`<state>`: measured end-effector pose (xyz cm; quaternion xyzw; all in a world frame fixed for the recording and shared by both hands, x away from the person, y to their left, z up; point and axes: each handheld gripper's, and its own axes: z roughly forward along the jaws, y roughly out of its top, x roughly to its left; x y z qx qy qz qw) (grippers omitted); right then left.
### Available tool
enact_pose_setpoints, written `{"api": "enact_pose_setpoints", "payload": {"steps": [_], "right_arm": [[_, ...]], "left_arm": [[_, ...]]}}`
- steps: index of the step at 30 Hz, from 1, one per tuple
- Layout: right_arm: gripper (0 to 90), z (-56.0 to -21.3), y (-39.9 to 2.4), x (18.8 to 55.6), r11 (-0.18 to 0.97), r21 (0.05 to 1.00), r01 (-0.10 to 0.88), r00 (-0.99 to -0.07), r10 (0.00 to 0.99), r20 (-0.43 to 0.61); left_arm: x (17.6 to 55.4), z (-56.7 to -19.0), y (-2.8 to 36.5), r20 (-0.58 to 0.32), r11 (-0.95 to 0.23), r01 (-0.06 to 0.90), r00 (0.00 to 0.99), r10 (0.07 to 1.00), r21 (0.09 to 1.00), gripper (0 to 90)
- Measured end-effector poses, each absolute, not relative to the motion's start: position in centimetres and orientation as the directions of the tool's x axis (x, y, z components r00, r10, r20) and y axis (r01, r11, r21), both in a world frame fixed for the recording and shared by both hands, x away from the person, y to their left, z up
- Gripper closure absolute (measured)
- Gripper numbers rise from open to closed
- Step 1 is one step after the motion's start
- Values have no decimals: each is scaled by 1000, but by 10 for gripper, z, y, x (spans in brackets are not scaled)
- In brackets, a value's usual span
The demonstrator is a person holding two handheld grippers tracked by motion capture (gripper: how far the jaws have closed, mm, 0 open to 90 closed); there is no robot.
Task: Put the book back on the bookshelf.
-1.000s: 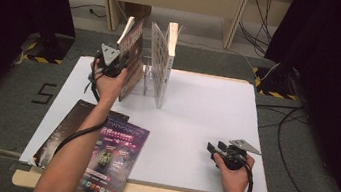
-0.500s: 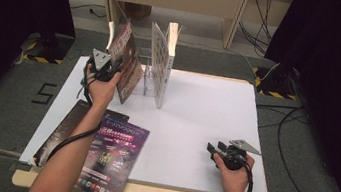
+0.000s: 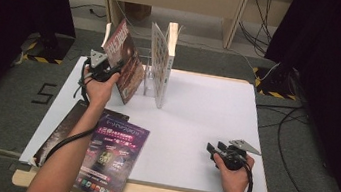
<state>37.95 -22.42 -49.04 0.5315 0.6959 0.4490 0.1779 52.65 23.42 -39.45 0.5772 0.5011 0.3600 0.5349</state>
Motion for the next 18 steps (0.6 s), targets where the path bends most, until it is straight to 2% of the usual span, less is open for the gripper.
{"api": "enact_pose_setpoints", "payload": {"steps": [8, 18], "right_arm": [[501, -490, -224, 380, 31, 815, 579, -370, 900, 229], [501, -489, -222, 379, 37, 818, 574, -373, 901, 221]], "left_arm": [[523, -398, 239, -129, 78, 210, 243, 961, 975, 639], [516, -399, 243, -146, 85, 237, 253, 956, 968, 561]]}}
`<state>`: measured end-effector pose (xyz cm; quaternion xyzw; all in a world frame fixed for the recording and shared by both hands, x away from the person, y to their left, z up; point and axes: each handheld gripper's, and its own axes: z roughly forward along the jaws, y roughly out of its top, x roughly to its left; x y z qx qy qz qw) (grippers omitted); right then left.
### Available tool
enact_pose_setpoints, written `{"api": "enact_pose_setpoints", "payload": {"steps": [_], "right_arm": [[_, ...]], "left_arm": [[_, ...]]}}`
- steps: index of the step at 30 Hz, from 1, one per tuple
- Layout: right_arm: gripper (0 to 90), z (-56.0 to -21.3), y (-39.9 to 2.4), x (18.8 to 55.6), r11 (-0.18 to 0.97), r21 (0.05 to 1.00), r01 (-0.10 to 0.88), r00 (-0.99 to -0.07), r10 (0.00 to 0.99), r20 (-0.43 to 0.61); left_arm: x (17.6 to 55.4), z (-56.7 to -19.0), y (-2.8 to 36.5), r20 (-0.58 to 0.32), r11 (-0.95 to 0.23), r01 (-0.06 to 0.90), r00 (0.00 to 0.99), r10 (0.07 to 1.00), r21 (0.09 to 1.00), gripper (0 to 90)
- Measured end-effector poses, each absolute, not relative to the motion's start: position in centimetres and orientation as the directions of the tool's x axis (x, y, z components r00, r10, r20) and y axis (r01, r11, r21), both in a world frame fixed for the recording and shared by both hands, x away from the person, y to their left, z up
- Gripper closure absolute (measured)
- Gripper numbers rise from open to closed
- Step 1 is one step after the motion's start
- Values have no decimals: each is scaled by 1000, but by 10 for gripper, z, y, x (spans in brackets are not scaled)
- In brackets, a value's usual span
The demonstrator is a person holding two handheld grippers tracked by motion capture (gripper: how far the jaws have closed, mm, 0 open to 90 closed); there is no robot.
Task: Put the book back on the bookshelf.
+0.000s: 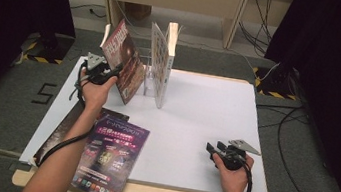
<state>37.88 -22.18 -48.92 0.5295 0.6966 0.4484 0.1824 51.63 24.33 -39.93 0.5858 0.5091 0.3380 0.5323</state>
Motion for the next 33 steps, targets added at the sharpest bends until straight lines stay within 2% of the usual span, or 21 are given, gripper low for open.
{"api": "enact_pose_setpoints", "payload": {"steps": [4, 13, 26, 33], "right_arm": [[501, -488, -220, 378, 33, 818, 574, -372, 901, 224], [501, -486, -217, 378, 45, 822, 568, -381, 899, 214], [503, -482, -210, 379, 65, 822, 565, -393, 898, 200], [520, -479, -204, 380, 86, 816, 571, -405, 894, 190]], "left_arm": [[513, -399, 246, -177, 109, 256, 259, 949, 960, 512], [499, -400, 253, -181, 110, 273, 251, 951, 956, 433], [479, -406, 265, -192, 97, 322, 278, 941, 942, 400], [466, -413, 276, -177, 68, 349, 290, 940, 935, 419]]}}
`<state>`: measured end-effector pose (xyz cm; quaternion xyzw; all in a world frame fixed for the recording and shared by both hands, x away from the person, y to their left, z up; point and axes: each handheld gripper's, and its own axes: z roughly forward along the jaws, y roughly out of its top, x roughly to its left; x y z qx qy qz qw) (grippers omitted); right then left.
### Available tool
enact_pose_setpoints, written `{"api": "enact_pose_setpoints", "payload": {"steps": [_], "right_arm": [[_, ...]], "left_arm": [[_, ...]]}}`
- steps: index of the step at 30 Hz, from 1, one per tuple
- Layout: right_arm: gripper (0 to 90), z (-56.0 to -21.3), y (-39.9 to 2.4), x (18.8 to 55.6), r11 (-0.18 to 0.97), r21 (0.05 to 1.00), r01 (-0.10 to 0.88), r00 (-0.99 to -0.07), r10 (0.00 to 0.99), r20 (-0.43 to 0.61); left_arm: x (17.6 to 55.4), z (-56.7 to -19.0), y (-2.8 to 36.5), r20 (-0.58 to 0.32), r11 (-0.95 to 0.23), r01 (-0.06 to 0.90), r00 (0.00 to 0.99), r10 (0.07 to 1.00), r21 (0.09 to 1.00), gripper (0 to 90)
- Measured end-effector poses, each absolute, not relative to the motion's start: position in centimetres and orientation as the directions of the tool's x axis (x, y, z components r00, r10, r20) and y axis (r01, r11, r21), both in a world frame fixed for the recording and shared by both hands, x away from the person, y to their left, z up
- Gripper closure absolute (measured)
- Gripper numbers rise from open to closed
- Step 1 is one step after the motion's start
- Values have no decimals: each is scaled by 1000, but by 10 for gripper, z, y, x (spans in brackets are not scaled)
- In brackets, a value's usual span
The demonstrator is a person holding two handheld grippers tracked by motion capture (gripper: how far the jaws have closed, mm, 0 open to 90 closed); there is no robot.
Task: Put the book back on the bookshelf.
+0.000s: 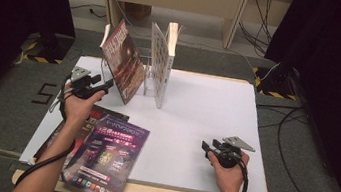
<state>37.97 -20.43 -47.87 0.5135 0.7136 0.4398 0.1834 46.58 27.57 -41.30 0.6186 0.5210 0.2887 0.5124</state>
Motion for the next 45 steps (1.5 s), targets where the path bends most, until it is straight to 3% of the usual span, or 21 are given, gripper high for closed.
{"api": "enact_pose_setpoints", "payload": {"steps": [13, 25, 45], "right_arm": [[627, -472, -183, 385, 125, 788, 603, -437, 878, 194], [699, -467, -158, 396, 190, 750, 633, -476, 860, 184], [738, -466, -123, 411, 263, 702, 662, -528, 828, 188]], "left_arm": [[434, -437, 299, -240, 68, 458, 330, 913, 886, 505], [408, -476, 308, -320, 66, 587, 340, 884, 807, 519], [393, -493, 313, -368, 68, 653, 335, 867, 754, 518]]}}
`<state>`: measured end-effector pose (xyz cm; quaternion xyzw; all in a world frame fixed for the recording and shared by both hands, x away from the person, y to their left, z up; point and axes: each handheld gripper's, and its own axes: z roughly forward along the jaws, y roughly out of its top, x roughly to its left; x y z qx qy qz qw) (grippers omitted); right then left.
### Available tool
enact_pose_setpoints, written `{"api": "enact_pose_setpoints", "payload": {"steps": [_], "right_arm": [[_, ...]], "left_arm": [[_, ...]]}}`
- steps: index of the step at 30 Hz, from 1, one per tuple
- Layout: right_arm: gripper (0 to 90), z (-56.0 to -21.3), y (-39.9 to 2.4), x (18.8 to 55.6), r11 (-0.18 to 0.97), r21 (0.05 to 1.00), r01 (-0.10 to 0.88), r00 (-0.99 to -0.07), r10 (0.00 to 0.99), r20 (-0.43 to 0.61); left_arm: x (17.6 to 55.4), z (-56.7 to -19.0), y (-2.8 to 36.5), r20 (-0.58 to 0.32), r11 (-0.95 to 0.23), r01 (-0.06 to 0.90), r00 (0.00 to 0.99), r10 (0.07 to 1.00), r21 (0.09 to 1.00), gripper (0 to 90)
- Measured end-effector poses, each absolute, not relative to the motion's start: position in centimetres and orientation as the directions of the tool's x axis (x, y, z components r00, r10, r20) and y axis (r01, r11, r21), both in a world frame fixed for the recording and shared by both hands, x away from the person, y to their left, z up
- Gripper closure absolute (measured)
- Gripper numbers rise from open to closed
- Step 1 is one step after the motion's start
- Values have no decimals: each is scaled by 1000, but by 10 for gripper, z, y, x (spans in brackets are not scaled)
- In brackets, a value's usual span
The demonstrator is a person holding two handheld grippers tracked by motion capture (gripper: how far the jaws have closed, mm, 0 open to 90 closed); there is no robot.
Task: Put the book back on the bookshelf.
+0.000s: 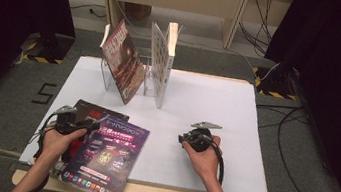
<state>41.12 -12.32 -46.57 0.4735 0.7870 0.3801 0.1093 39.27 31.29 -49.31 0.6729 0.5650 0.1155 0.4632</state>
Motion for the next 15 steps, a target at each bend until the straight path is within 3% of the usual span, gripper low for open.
{"api": "enact_pose_setpoints", "payload": {"steps": [10, 15], "right_arm": [[760, -465, -105, 418, 287, 683, 672, -543, 817, 192], [824, -465, -90, 421, 317, 671, 670, -566, 803, 185]], "left_arm": [[386, -498, 316, -373, 49, 677, 342, 862, 734, 517], [381, -499, 319, -400, 69, 684, 339, 851, 726, 521]]}}
